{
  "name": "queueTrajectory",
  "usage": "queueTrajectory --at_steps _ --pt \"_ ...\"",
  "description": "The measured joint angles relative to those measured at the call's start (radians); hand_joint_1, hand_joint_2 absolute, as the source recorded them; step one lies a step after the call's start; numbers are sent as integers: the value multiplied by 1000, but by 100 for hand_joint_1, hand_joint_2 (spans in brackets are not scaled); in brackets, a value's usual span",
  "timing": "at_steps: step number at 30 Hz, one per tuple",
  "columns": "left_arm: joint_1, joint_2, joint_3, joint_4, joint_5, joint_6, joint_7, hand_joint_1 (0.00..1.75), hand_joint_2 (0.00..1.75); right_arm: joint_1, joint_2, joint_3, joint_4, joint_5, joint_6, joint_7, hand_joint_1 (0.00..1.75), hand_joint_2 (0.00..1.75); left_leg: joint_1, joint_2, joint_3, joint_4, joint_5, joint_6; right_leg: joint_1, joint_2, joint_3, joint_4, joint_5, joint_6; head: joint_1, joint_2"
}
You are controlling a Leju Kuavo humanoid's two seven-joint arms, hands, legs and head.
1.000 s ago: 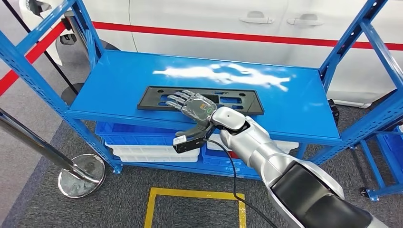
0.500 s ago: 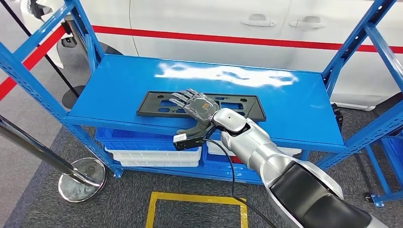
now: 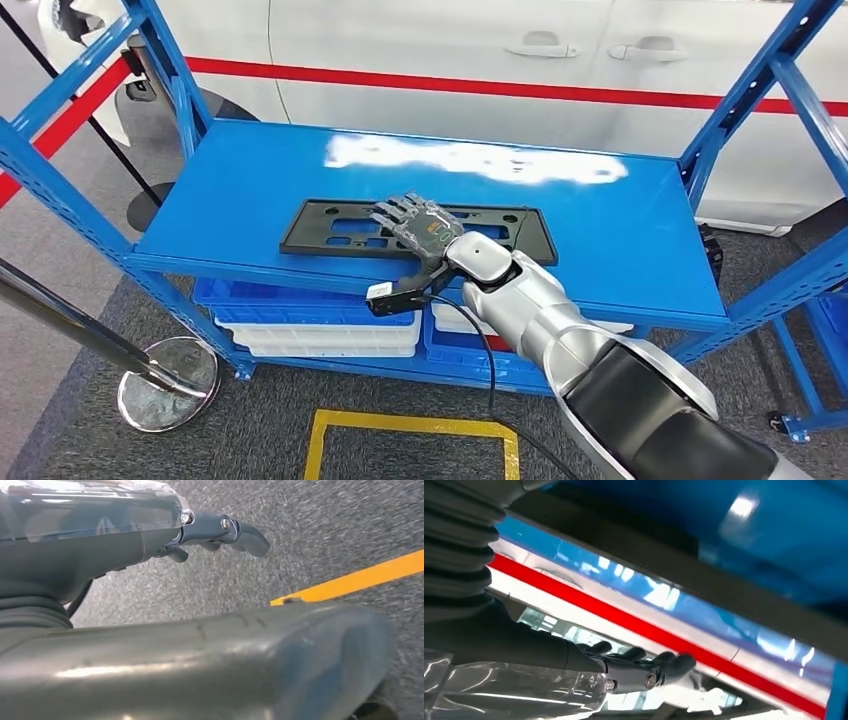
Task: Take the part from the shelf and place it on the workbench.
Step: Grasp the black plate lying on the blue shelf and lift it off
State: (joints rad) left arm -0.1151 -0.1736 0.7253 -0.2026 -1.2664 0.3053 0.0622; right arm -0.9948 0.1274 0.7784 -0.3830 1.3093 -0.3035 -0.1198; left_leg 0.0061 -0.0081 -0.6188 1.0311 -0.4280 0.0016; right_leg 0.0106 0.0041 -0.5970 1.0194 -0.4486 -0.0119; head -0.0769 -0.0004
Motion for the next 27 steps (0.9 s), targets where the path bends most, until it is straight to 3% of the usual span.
queueTrajectory --at_steps 3,5,7,8,9,10,12,13,15,18,20,22,23,24,25,27 --pt "2 0 1 0 -1 0 0 0 0 -1 0 9 7 24 9 28 0 175 5 0 6 -10 3 15 -2 0 -10 27 -23 13 0 0" --pt "0 0 1 0 -2 0 0 0 0 -3 0 12 11 32 12 34 2 175 6 1 10 -14 4 22 -6 0 -59 131 -77 22 0 0" --pt "-1 0 1 0 -2 0 0 0 0 -1 0 20 16 53 21 49 79 175 6 1 11 -14 2 24 -12 0 -130 265 -124 28 0 0" --pt "-1 0 1 0 -2 0 0 0 0 1 -1 26 20 71 27 62 122 175 6 1 12 -14 1 24 -15 0 -150 295 -124 30 0 0" --pt "-1 0 2 0 -2 0 0 0 0 0 -1 34 23 91 34 76 164 175 6 0 14 -14 0 24 -18 0 -150 284 -104 31 0 0" --pt "0 0 2 0 -3 0 0 0 0 -1 -1 43 26 108 42 87 172 175 6 -1 17 -14 -2 22 -20 -1 -131 235 -68 30 0 0" --pt "0 0 2 0 -4 0 0 0 0 -9 -1 60 30 125 61 98 175 175 5 -2 22 -13 -7 16 -21 0 -66 89 3 27 0 0" --pt "-1 0 2 0 -5 0 1 0 0 -13 -1 66 31 126 72 99 175 175 3 -2 23 -12 -9 12 -20 0 -43 39 20 25 0 0" --pt "-1 -1 2 0 -8 0 4 0 0 -18 0 74 33 126 92 98 175 175 2 -2 23 -13 -12 2 -14 1 -27 4 21 19 0 0" --pt "-1 -1 2 0 -10 0 6 0 0 -25 4 80 33 123 116 97 175 175 5 -1 18 5 -29 -14 -17 1 -22 -5 25 -1 0 0" --pt "0 -1 2 0 -10 -1 6 0 0 -31 7 83 33 123 121 97 175 175 6 1 -23 98 -82 -18 -16 0 -17 -10 25 -12 0 0" --pt "1 -1 2 0 -10 -1 6 0 0 -32 9 87 33 123 122 96 175 175 6 1 -89 235 -138 -19 -11 -2 -16 -9 22 -18 0 0" --pt "2 -1 2 0 -10 -2 4 0 0 -32 9 88 33 123 122 95 175 175 6 1 -109 273 -145 -20 -9 -2 -15 -7 21 -19 0 0" --pt "2 -1 3 0 -9 -4 1 0 0 -33 9 89 32 121 122 93 175 175 6 1 -114 278 -134 -19 -7 -2 -14 -6 19 -20 0 0" --pt "3 0 3 0 -6 -5 -5 0 0 -33 9 89 31 117 120 89 175 175 6 1 -97 239 -103 -16 -6 -1 -12 -3 17 -21 0 0" --pt "2 0 5 0 1 -8 -23 0 0 -36 9 85 24 83 116 63 174 175 5 2 -33 103 -35 -9 -3 0 -10 3 11 -18 0 0"
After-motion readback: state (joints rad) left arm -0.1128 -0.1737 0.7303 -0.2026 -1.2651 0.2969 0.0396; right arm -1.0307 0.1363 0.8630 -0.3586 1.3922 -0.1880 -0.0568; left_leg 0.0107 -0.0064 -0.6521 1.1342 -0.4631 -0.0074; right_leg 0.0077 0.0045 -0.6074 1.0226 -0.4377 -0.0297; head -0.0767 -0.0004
